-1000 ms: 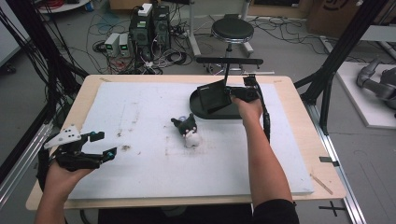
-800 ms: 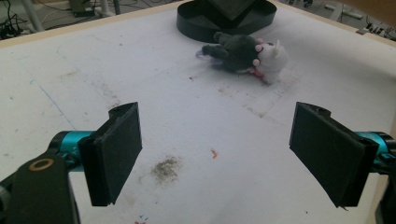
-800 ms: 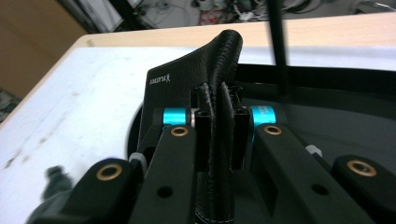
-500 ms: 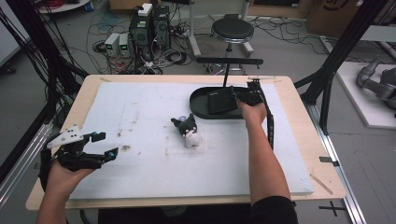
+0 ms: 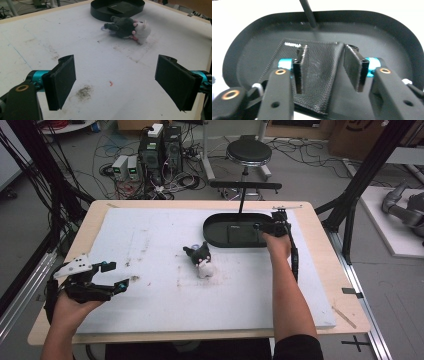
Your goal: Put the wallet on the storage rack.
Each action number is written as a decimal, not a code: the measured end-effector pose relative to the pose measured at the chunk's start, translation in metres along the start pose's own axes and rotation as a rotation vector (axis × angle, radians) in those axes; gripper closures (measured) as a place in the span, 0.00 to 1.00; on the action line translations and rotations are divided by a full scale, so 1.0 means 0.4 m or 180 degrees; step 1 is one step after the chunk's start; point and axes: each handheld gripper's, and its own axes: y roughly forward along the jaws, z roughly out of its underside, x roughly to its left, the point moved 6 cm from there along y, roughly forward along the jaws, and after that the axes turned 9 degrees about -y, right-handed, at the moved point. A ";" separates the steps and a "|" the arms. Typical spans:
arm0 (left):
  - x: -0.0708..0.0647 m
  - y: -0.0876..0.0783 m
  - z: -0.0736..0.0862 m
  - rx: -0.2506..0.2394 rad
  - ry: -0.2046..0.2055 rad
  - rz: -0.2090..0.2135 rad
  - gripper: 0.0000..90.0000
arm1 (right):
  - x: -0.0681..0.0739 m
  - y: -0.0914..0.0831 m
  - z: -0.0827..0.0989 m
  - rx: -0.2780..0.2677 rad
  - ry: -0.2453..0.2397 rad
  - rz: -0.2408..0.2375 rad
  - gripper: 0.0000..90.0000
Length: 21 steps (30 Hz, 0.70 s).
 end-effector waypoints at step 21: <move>-0.007 0.060 -0.058 -0.0105 0.0086 0.0144 0.19 | 0.043 -0.247 0.058 -0.0318 -0.0635 0.0008 0.28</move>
